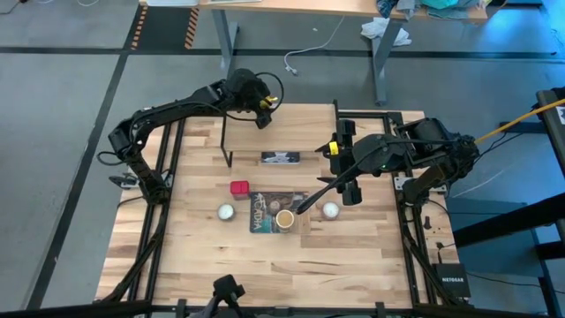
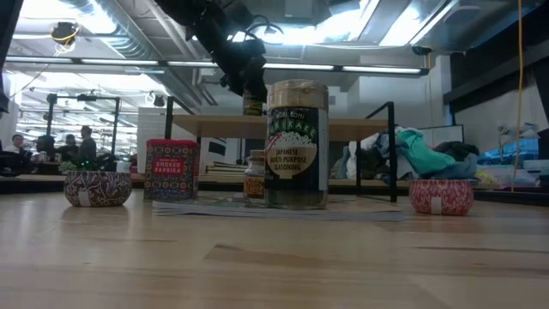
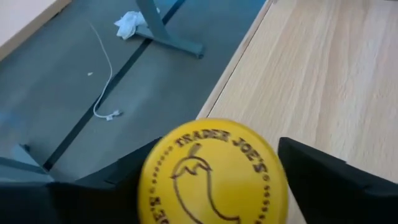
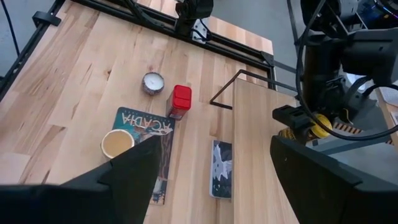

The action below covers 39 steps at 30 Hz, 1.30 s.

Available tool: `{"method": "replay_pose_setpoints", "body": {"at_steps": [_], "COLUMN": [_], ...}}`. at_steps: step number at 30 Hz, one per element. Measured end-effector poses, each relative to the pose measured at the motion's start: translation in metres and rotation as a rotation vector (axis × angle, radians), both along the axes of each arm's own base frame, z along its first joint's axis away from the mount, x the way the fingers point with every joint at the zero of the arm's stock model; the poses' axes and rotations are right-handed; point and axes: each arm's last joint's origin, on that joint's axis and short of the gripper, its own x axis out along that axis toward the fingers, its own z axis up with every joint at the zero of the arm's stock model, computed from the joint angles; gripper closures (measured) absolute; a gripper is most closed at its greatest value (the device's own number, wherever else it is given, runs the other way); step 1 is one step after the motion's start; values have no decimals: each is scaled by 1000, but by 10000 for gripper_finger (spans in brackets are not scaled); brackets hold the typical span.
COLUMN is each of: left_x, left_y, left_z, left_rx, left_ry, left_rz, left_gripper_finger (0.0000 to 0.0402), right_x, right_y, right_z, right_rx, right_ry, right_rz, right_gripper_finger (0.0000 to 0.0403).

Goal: Shelf spices
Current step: Remove the yellow black seasoning bottle from the shelf

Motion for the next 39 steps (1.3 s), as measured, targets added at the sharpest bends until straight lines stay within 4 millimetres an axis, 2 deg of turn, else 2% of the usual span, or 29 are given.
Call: {"method": "replay_pose_setpoints", "body": {"at_steps": [6, 14, 19, 23, 29, 35, 39], "left_x": [0, 3, -5, -17, -45, -71, -70], "left_y": [0, -9, -26, -49, -98, -149, -180], "left_z": [2, 7, 32, 59, 102, 118, 115], "left_rx": [-1, -2, 43, 49, 64, -2, -99], "left_ry": [-13, -36, -108, -197, -319, -328, -320], "left_rz": [-1, -32, -62, -132, -299, -435, -514], "left_gripper_finger": [201, 201, 201, 201, 201, 201, 201], "right_x": [0, 0, 0, 0, 0, 0, 0], "right_y": [0, 0, 0, 0, 0, 0, 0], "right_z": [0, 0, 0, 0, 0, 0, 0], "right_rx": [1, 2, 3, 3, 2, 2, 1], "right_ry": [0, 0, -1, -1, -1, -1, -3], "right_rz": [-1, -2, -2, -2, -2, -2, -1], "right_gripper_finger": [95, 95, 95, 95, 95, 95, 95]}}
